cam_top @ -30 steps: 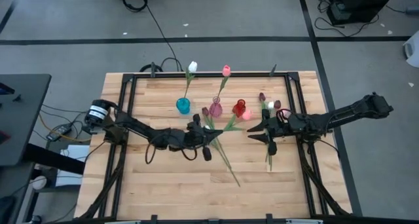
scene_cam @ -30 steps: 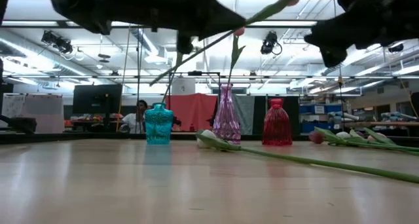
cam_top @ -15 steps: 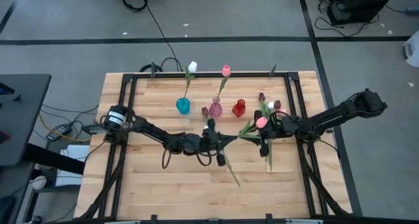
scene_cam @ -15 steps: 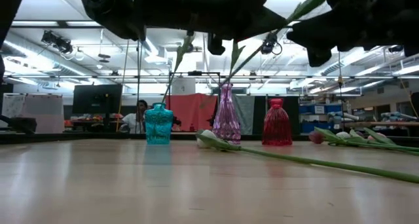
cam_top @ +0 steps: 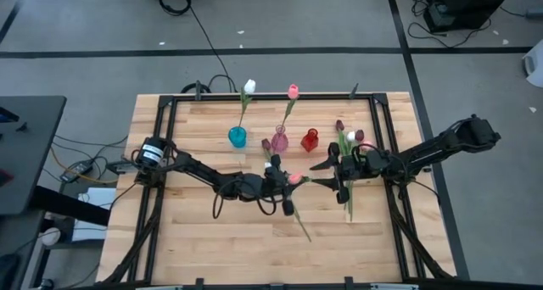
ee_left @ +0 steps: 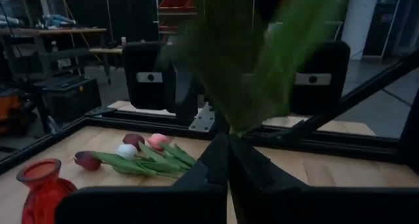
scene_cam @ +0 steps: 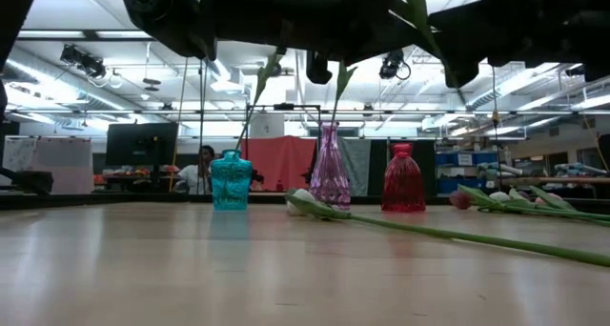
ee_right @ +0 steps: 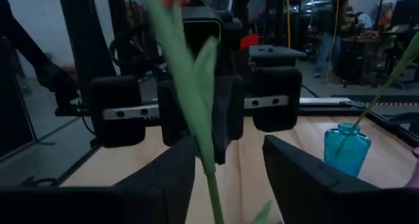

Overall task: Sort flowers into vase by color
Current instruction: Put the left pink tulip into the pink vase

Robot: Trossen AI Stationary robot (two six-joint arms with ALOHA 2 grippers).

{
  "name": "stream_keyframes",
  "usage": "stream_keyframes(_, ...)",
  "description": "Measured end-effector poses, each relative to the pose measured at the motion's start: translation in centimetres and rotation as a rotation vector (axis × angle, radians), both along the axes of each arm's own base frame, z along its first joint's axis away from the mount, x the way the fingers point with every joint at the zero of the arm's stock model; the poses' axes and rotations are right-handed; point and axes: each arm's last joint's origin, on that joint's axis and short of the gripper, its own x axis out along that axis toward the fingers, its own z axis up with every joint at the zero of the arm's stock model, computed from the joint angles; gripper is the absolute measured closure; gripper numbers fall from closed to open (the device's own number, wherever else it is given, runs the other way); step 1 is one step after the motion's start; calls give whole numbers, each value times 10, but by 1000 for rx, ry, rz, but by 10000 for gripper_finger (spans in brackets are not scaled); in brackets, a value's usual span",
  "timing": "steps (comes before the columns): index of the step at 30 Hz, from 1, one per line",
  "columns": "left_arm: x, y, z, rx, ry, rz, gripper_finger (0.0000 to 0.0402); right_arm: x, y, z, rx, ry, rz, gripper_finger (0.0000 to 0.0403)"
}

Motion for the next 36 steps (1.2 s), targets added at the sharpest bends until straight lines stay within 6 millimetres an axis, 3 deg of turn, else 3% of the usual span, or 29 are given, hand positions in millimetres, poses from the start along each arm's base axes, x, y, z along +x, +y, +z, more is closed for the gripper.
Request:
stream_keyframes(4, 0, 0, -1, -22, 7, 0, 365, 1, 0, -4, -5, 31, -1, 204)
stream_keyframes(14, 0, -1, -7, -29, 56, -28, 232, 2, -1, -6, 6, 43, -59, 209)
stream_keyframes(19, 0, 0, -5, 26, 50, -24, 205, 3, -1, -6, 24, 37, -57, 209)
stream_keyframes(27, 0, 4, -3, 60, 43, 44, 237, 3, -1, -4, 67, 14, -55, 209)
stream_keyframes(36, 0, 6, 0, 54, 14, 87, 356, 3, -1, -2, 98, -3, -54, 209)
